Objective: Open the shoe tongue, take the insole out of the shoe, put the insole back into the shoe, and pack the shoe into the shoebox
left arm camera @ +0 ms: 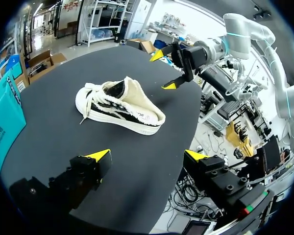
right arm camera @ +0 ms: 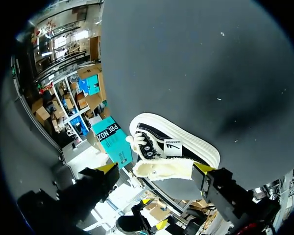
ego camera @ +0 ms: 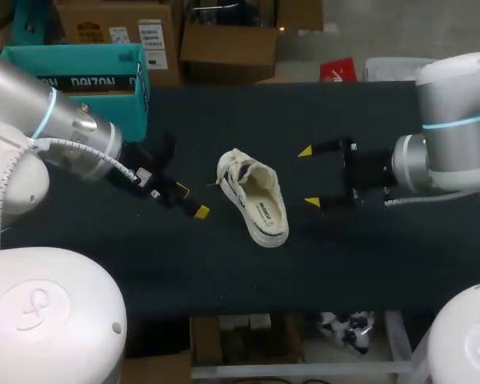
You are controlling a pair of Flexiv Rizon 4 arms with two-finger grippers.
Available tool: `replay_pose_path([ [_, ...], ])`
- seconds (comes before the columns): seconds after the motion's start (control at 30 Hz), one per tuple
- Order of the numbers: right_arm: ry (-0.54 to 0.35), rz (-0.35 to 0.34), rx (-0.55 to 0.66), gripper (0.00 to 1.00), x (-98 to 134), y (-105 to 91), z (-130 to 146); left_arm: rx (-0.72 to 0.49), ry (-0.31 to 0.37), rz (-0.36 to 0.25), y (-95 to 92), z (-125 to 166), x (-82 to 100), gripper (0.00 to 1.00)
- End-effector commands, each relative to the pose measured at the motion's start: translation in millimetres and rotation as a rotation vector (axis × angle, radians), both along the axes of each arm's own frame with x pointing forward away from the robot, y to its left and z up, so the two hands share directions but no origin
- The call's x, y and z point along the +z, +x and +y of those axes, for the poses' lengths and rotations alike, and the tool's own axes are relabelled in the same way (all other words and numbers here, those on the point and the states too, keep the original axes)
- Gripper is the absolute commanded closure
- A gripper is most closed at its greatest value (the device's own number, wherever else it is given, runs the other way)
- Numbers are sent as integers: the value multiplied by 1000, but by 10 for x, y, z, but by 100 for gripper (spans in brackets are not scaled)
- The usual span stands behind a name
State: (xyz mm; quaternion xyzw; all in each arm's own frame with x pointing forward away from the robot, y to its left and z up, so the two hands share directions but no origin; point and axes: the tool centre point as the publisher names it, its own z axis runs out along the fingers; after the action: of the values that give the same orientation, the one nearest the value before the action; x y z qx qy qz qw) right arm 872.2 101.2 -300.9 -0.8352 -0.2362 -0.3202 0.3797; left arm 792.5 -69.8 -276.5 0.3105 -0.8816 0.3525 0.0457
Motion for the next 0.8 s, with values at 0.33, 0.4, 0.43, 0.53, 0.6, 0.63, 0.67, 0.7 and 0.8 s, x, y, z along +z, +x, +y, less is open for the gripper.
replay_pose_path([
  [0.33,493,126,646,0,99,6,-50,41,5,13,15,-52,-23,0],
  [0.4,453,99,631,0,121,-15,-42,66,7,28,19,-86,-34,0],
  [0.43,429,91,617,0,132,-23,-45,76,9,34,20,-97,-35,0],
  [0.53,363,53,586,0,167,-65,-29,105,7,53,20,-128,-34,0],
  [0.6,308,31,554,0,201,-100,-14,133,13,71,39,-146,-35,0],
  [0.63,282,12,525,0,218,-116,-9,143,12,79,55,-153,-43,0],
  [0.67,253,6,504,0,236,-136,0,155,8,91,72,-160,-52,0],
  [0.7,225,-5,486,0,254,-159,12,164,4,105,95,-169,-64,0],
  [0.8,148,-39,424,0,296,-215,29,169,7,112,108,-174,-74,0],
])
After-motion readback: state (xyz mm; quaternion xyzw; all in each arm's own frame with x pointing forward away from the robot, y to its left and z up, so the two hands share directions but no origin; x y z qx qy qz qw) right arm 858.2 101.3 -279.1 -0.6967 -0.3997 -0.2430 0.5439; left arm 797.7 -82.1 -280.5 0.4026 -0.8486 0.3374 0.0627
